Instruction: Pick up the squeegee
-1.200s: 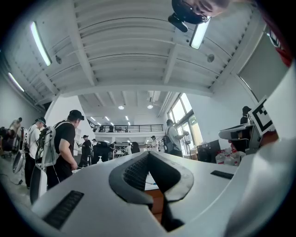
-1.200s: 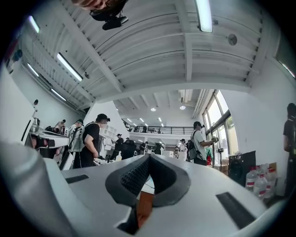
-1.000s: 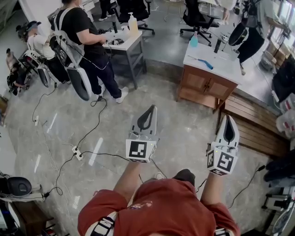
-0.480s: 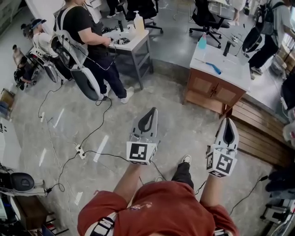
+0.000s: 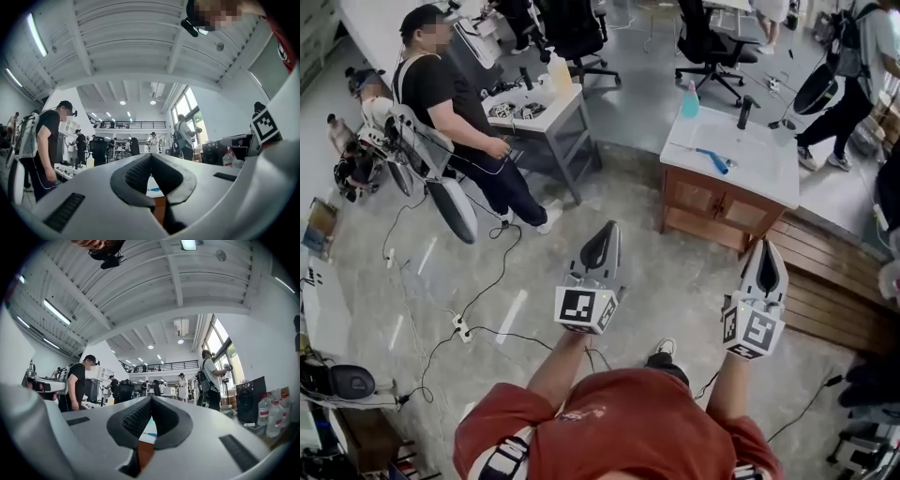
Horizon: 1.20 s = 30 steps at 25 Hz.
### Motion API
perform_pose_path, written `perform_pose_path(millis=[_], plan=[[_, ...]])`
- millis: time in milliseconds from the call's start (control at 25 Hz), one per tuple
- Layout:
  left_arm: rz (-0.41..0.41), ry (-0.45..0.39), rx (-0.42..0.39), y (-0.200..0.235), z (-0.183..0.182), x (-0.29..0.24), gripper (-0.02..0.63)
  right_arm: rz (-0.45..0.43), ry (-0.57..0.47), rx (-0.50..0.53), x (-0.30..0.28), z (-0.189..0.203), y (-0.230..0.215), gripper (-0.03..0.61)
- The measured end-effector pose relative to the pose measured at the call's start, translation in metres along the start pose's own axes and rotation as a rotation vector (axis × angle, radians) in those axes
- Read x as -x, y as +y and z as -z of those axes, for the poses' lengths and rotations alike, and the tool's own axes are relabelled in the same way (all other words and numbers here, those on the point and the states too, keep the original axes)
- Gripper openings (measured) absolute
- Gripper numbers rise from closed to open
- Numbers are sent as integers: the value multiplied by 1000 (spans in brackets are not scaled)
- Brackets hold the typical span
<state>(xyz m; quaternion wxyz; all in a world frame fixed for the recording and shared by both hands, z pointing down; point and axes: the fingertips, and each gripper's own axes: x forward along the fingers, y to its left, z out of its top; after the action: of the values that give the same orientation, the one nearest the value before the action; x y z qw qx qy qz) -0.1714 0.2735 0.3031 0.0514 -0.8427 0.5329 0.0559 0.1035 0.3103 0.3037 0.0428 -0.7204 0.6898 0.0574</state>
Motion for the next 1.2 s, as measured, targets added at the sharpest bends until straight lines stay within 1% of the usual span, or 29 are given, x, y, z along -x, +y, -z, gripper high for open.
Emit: perform_pose_path(millis=[120,200,240,400,560,680,800,1000,1200], plan=[[11,5,-56,-29,0,-42,18,13,-8,-4,-26,-1,-45,8],[19,10,-104,-46,2,-67,18,18,-8,-7,-42,2,-68,8],[26,12,-115,-54,3,-79,18,19,-6,-7,-50,3,-79,8],[36,16,-118,-82,7,-122,17,20,7,-19,-72,12,-117,8],[54,24,-114,-109,15,-148,17,23,20,-71,-84,22,-147,8],[61,22,-115,-119,15,-163,18,23,12,-70,-93,19,-159,8],[53,25,-116,-120,18,-173,18,24,21,-65,-103,22,-167,8],[36,11,-96,-108,30,-188,18,19,41,-54,-122,32,-163,8],[23,13,-88,-87,44,-209,18,24,36,-50,-148,41,-154,8]])
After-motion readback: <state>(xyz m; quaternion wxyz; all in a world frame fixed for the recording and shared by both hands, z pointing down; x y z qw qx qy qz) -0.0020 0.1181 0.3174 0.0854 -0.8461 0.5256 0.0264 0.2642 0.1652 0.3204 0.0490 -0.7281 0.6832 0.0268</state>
